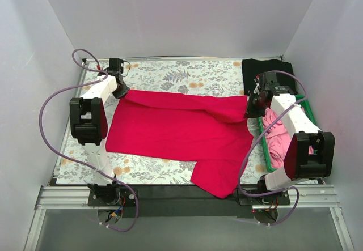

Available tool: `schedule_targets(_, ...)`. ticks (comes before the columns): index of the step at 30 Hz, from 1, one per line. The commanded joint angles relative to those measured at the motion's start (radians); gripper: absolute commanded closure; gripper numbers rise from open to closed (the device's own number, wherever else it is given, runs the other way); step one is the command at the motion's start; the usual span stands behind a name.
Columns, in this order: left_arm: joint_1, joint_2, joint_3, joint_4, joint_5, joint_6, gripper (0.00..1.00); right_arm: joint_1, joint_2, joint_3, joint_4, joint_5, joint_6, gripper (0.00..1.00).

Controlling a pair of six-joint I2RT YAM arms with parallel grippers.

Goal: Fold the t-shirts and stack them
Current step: Fold the tshirt

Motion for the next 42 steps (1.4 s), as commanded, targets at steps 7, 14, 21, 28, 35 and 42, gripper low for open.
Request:
schedule_targets(7, 0.014, -0.065, -0.088, 0.037, -0.089, -0.021, 1.0, -0.002, 0.008, -0.079, 0.032, -0.007, -0.016, 0.99)
schedule_targets(14, 0.022, -0.038, -0.032, 0.035, -0.1, -0.004, 1.0, 0.0, 0.005, -0.038, 0.024, -0.007, -0.025, 0.99)
schedule_targets(21, 0.022, -0.024, -0.013, 0.035, -0.112, 0.021, 1.0, 0.0, -0.006, 0.009, 0.002, -0.053, -0.014, 0.99)
schedule_targets(28, 0.022, 0.013, -0.029, 0.046, -0.12, 0.015, 1.0, 0.0, 0.003, -0.049, 0.001, -0.067, -0.011, 0.99)
schedule_targets(35, 0.022, 0.033, -0.049, 0.057, -0.077, -0.008, 0.86, 0.0, -0.003, -0.061, -0.001, -0.01, -0.034, 0.82)
schedule_targets(42, 0.019, -0.029, -0.016, 0.071, -0.085, 0.012, 0.52, 0.0, -0.015, 0.042, 0.001, -0.005, -0.062, 0.61)
